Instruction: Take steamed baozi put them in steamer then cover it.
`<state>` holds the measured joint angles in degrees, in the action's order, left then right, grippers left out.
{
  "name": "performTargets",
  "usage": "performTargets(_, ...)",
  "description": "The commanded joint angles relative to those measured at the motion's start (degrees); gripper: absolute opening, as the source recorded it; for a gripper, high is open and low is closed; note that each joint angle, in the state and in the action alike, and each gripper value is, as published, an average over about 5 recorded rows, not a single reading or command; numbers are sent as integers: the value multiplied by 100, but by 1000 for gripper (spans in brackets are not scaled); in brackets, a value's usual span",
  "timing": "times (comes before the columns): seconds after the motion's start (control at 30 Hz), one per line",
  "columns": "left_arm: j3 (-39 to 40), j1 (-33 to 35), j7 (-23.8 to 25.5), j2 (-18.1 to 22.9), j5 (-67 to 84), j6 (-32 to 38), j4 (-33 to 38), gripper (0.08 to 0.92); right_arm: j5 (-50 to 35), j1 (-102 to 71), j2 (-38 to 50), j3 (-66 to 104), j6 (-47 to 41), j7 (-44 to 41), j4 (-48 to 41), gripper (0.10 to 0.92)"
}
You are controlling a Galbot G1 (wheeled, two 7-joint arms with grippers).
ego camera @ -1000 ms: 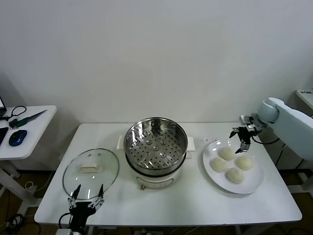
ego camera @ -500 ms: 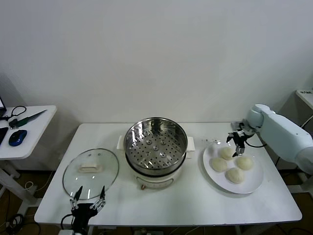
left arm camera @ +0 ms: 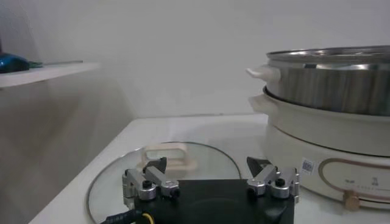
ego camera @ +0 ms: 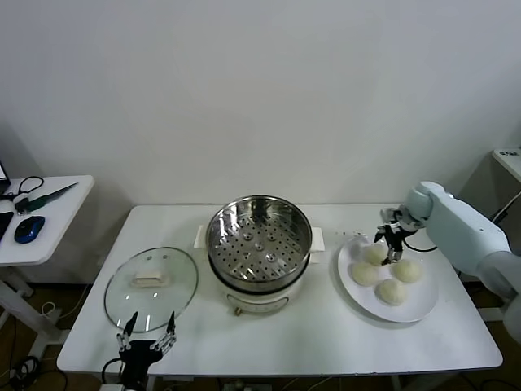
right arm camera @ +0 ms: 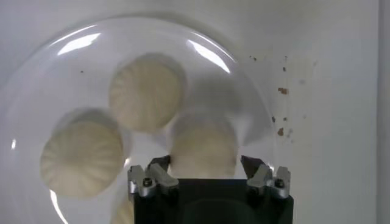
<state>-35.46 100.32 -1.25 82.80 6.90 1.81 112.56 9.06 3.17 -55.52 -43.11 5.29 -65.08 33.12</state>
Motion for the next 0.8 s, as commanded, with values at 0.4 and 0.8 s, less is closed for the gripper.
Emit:
performTargets(0.4, 49, -22, -5, 39, -61, 13, -15, 823, -867, 1047, 308, -982, 43, -125, 840, 602)
performTargets(0.8, 60, -48, -9, 14, -101, 7, 18, 823, -2616, 5325, -365, -4558, 1649, -73, 3847, 594)
